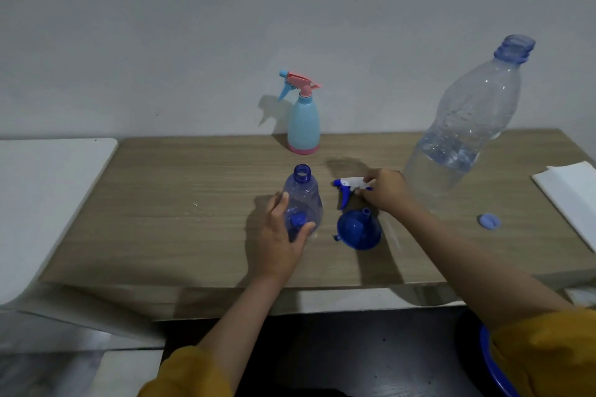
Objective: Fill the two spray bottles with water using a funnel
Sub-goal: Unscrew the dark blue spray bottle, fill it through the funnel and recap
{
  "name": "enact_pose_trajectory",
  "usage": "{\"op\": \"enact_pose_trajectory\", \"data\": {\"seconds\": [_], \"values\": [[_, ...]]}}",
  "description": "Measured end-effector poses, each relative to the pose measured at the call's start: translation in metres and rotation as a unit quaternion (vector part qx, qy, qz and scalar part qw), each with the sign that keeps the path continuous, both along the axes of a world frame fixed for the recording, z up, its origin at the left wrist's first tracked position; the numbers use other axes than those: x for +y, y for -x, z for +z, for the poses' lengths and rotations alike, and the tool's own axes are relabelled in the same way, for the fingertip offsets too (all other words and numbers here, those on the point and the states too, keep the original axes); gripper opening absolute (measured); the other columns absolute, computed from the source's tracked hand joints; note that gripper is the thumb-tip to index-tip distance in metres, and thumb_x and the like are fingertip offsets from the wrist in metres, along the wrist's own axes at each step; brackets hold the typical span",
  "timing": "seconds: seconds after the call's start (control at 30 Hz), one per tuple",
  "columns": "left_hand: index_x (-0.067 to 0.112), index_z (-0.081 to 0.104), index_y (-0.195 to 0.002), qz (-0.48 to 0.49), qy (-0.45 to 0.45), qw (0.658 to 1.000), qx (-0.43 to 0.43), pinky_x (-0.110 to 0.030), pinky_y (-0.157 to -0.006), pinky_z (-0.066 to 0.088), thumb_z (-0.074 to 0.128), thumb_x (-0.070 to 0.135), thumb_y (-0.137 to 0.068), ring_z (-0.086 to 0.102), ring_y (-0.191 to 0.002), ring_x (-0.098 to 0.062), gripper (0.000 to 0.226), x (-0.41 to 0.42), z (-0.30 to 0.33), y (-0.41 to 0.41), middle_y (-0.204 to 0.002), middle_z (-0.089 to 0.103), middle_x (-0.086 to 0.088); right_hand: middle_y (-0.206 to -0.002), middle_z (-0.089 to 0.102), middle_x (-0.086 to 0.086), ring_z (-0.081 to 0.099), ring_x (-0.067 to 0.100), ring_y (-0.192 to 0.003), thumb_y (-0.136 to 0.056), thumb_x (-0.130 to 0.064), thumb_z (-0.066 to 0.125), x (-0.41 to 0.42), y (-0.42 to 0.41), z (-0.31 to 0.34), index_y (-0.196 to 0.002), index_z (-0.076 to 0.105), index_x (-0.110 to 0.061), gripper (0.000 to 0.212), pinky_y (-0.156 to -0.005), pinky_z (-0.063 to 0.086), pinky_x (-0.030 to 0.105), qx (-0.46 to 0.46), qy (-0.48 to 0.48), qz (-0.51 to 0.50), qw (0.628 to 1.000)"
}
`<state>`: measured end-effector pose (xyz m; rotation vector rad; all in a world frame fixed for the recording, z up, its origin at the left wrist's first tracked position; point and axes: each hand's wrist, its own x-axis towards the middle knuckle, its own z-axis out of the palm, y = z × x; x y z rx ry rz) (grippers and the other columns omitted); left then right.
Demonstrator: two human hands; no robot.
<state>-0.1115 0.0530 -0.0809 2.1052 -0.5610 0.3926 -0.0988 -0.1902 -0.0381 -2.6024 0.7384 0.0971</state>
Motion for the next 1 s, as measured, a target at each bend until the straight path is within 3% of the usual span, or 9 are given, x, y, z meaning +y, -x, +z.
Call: {"op": "enact_pose_trajectory", "data": {"seconds": [0.13, 0.2, 0.33, 0.43, 0.6, 0.73, 0.87, 1.0], "values": [[0.021, 0.029, -0.134, -0.001, 0.003, 1.0, -0.009, -0.013, -0.086, 0.039, 0.081, 0.025, -0.071, 0.047, -0.117, -0.016, 0.082, 0.0, -0.003, -0.001, -0.135, 0.05, -0.016, -0.101, 0.07, 0.008, 0.064, 0.025, -0.095, -0.083, -0.032, 0.069, 0.005, 0.005, 0.02, -0.111, 0.069, -0.016, 0.032, -0.074, 0.048, 0.03, -0.03, 0.012, 0.065, 0.997], [0.021, 0.029, -0.134, 0.0, 0.003, 1.0, -0.01, -0.016, -0.087, 0.041, 0.08, 0.024, -0.072, 0.047, -0.118, -0.018, 0.081, -0.001, -0.003, -0.001, -0.135, 0.049, -0.017, -0.097, 0.068, 0.005, 0.064, 0.021, -0.09, -0.082, -0.036, 0.071, 0.011, 0.009, 0.032, -0.11, 0.069, -0.02, 0.032, -0.078, 0.05, 0.03, -0.026, 0.0, 0.127, 0.992], [0.023, 0.028, -0.134, 0.004, -0.007, 1.0, -0.014, -0.019, -0.089, 0.04, 0.077, 0.029, -0.074, 0.047, -0.119, -0.018, 0.077, 0.0, -0.001, 0.001, -0.137, 0.048, -0.014, -0.093, 0.06, -0.006, 0.06, 0.017, -0.095, -0.077, -0.05, 0.072, 0.029, 0.011, 0.046, -0.113, 0.067, -0.026, 0.043, -0.077, 0.044, 0.026, 0.103, 0.058, 0.25, 0.961], [0.023, 0.029, -0.132, 0.008, 0.001, 1.0, -0.011, -0.019, -0.086, 0.04, 0.077, 0.028, -0.073, 0.045, -0.119, -0.016, 0.076, -0.001, -0.001, 0.0, -0.136, 0.049, -0.015, -0.11, 0.062, -0.007, 0.057, 0.018, -0.107, -0.074, -0.06, 0.07, 0.04, 0.007, 0.04, -0.121, 0.061, -0.024, 0.06, -0.08, 0.043, 0.028, 0.219, 0.121, 0.282, 0.926], [0.026, 0.027, -0.134, 0.004, 0.006, 1.0, -0.012, -0.017, -0.09, 0.038, 0.076, 0.028, -0.075, 0.044, -0.123, -0.019, 0.077, 0.0, -0.001, 0.001, -0.138, 0.046, -0.014, -0.112, 0.067, -0.001, 0.061, 0.019, -0.099, -0.068, -0.054, 0.077, 0.043, 0.005, 0.027, -0.119, 0.063, -0.021, 0.062, -0.078, 0.049, 0.03, 0.242, 0.141, 0.277, 0.919], [0.023, 0.027, -0.134, -0.004, 0.003, 1.0, -0.025, -0.024, -0.094, 0.041, 0.077, 0.026, -0.075, 0.041, -0.125, -0.019, 0.077, 0.001, -0.002, 0.0, -0.138, 0.046, -0.015, -0.111, 0.062, -0.002, 0.056, 0.018, -0.098, -0.069, -0.049, 0.079, 0.038, 0.011, 0.044, -0.122, 0.061, -0.025, 0.06, -0.077, 0.041, 0.027, 0.181, 0.092, 0.262, 0.944], [0.02, 0.029, -0.134, -0.006, 0.016, 1.0, -0.019, -0.019, -0.095, 0.037, 0.08, 0.023, -0.073, 0.041, -0.122, -0.019, 0.08, 0.0, -0.005, -0.002, -0.135, 0.048, -0.018, -0.084, 0.056, -0.012, 0.054, 0.012, -0.081, -0.077, -0.039, 0.076, 0.033, 0.026, 0.086, -0.127, 0.056, -0.032, 0.055, -0.078, 0.039, 0.024, 0.041, -0.035, 0.198, 0.979], [0.018, 0.03, -0.134, -0.016, 0.024, 0.999, -0.023, -0.016, -0.099, 0.03, 0.079, 0.022, -0.072, 0.041, -0.124, -0.019, 0.079, 0.0, -0.008, -0.004, -0.136, 0.047, -0.019, -0.086, 0.069, 0.001, 0.064, 0.013, -0.076, -0.081, -0.035, 0.073, 0.039, 0.036, 0.124, -0.115, 0.061, -0.038, 0.036, -0.065, 0.05, 0.023, -0.106, -0.215, 0.131, 0.962]]}}
